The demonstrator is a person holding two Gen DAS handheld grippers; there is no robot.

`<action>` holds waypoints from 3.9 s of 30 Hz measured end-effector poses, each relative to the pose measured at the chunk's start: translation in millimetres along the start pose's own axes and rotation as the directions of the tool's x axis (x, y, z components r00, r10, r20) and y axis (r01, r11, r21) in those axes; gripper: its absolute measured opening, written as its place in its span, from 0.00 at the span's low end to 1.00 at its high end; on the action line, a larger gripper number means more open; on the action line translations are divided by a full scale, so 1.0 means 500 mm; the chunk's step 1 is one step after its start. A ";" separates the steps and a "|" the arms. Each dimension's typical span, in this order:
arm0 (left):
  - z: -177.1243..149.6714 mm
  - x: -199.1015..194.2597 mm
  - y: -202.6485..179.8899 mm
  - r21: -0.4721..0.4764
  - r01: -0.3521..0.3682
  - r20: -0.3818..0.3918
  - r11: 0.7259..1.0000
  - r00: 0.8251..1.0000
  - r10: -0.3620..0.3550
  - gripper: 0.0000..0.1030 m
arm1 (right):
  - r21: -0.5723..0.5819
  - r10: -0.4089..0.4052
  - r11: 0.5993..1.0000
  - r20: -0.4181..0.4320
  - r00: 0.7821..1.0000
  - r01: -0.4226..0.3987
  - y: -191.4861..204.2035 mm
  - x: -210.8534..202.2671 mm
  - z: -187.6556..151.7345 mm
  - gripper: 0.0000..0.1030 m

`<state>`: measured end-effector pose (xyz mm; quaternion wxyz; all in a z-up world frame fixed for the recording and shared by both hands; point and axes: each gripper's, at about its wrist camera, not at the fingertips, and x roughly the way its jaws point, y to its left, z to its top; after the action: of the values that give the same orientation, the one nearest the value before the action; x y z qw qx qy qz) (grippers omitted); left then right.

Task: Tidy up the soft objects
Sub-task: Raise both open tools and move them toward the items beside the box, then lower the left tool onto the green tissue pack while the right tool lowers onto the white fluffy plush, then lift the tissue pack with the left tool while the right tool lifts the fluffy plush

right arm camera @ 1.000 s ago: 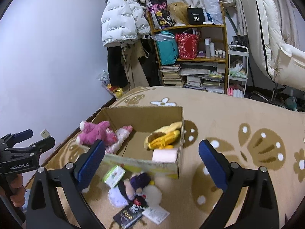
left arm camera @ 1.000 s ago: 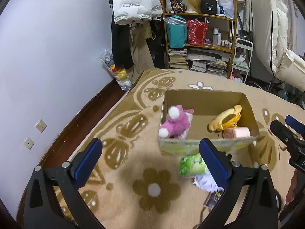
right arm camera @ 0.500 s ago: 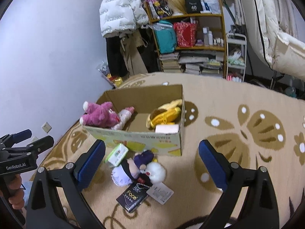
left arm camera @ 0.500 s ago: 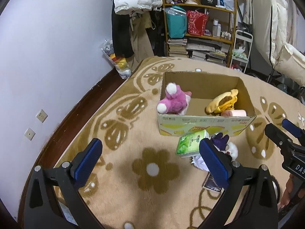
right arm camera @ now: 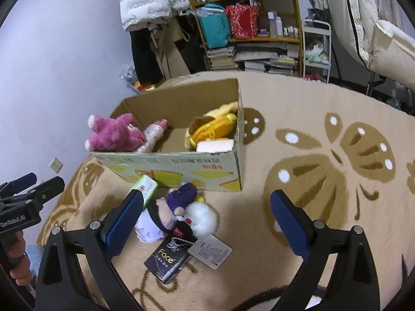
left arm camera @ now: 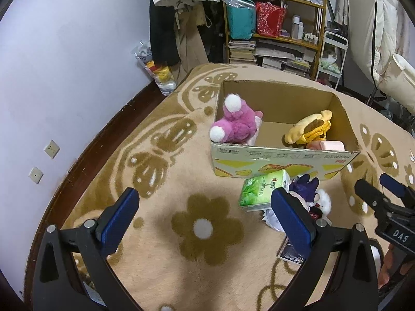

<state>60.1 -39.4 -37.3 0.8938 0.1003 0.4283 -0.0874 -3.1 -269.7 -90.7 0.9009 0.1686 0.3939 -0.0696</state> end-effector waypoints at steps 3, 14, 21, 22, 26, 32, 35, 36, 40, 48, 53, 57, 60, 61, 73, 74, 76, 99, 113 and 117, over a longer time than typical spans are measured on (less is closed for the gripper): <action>0.001 0.014 -0.009 0.006 0.010 -0.015 1.000 1.000 -0.010 0.98 | 0.005 -0.001 1.000 -0.041 0.999 0.001 -0.004 0.024 -0.003 0.91; 0.001 0.068 -0.052 0.063 0.037 -0.057 0.997 0.998 -0.033 0.98 | 0.015 -0.015 1.000 -0.151 0.988 0.018 -0.007 0.097 -0.018 0.77; 0.003 0.103 -0.067 0.060 0.061 -0.095 0.996 0.994 -0.055 0.98 | 0.034 -0.035 0.999 -0.208 0.978 0.043 -0.019 0.130 -0.026 0.75; 0.002 0.109 -0.068 0.061 0.062 -0.101 0.996 0.993 -0.055 0.98 | 0.035 -0.037 0.998 -0.218 0.975 0.046 -0.019 0.136 -0.026 0.75; 0.000 0.131 -0.076 0.060 0.073 -0.125 0.995 0.990 -0.065 0.98 | 0.041 -0.035 0.998 -0.260 0.965 0.047 -0.024 0.156 -0.035 0.75; -0.002 0.159 -0.091 0.060 0.103 -0.151 0.993 0.984 -0.093 0.98 | 0.045 -0.020 0.998 -0.286 0.958 0.034 -0.023 0.175 -0.038 0.75; -0.003 0.171 -0.102 0.069 0.114 -0.164 0.991 0.981 -0.101 0.98 | 0.060 -0.004 0.998 -0.292 0.957 0.023 -0.026 0.179 -0.040 0.75; -0.004 0.174 -0.103 0.070 0.117 -0.167 0.991 0.980 -0.104 0.98 | 0.067 0.004 0.998 -0.294 0.956 0.016 -0.025 0.181 -0.046 0.75; -0.004 0.190 -0.117 0.074 0.128 -0.182 0.989 0.977 -0.112 0.98 | 0.065 0.030 0.998 -0.295 0.955 -0.012 -0.015 0.182 -0.054 0.75; -0.012 0.227 -0.124 0.065 0.142 -0.230 0.988 0.965 -0.124 0.98 | 0.032 0.043 0.999 -0.316 0.948 -0.035 0.013 0.205 -0.057 0.75; -0.015 0.243 -0.126 0.040 0.162 -0.258 0.986 0.955 -0.146 0.98 | 0.087 0.082 0.995 -0.336 0.938 -0.055 0.004 0.218 -0.060 0.75; -0.015 0.251 -0.125 0.022 0.173 -0.268 0.985 0.950 -0.161 0.98 | 0.103 0.092 0.993 -0.341 0.936 -0.060 0.002 0.223 -0.062 0.75; -0.017 0.262 -0.120 -0.004 0.190 -0.278 0.982 0.943 -0.184 0.98 | 0.087 0.086 0.994 -0.345 0.935 -0.059 0.007 0.228 -0.063 0.75; -0.018 0.266 -0.118 -0.012 0.197 -0.282 0.980 0.940 -0.192 0.98 | 0.083 0.083 0.995 -0.347 0.934 -0.058 0.012 0.232 -0.063 0.75; -0.026 0.292 -0.118 -0.019 0.226 -0.291 0.974 0.931 -0.221 0.89 | 0.011 0.060 0.998 -0.347 0.936 -0.060 0.063 0.256 -0.067 0.60; -0.026 0.293 -0.120 -0.021 0.232 -0.292 0.973 0.929 -0.228 0.87 | 0.009 0.060 0.998 -0.347 0.936 -0.060 0.065 0.256 -0.067 0.58; -0.026 0.293 -0.136 -0.020 0.241 -0.292 0.970 0.927 -0.236 0.81 | 0.002 0.068 0.997 -0.348 0.935 -0.072 0.076 0.260 -0.069 0.50; -0.027 0.215 -0.113 -0.050 0.141 -0.146 0.989 0.978 -0.147 0.73 | -0.022 0.058 0.998 -0.245 0.968 -0.066 0.049 0.169 -0.050 0.33; -0.040 0.073 -0.053 -0.019 0.060 -0.006 0.998 0.998 -0.060 0.73 | -0.026 0.068 0.997 -0.041 0.997 -0.070 0.000 0.035 -0.015 0.33; -0.048 0.036 -0.055 0.014 0.040 0.022 0.999 0.999 -0.040 0.73 | -0.044 0.076 0.996 0.026 0.997 -0.075 0.002 0.001 -0.007 0.33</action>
<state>46.8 -61.2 -69.0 0.8959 0.0969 0.4197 -0.1092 -5.2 -267.5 -93.0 0.9116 0.1633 0.3761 -0.0292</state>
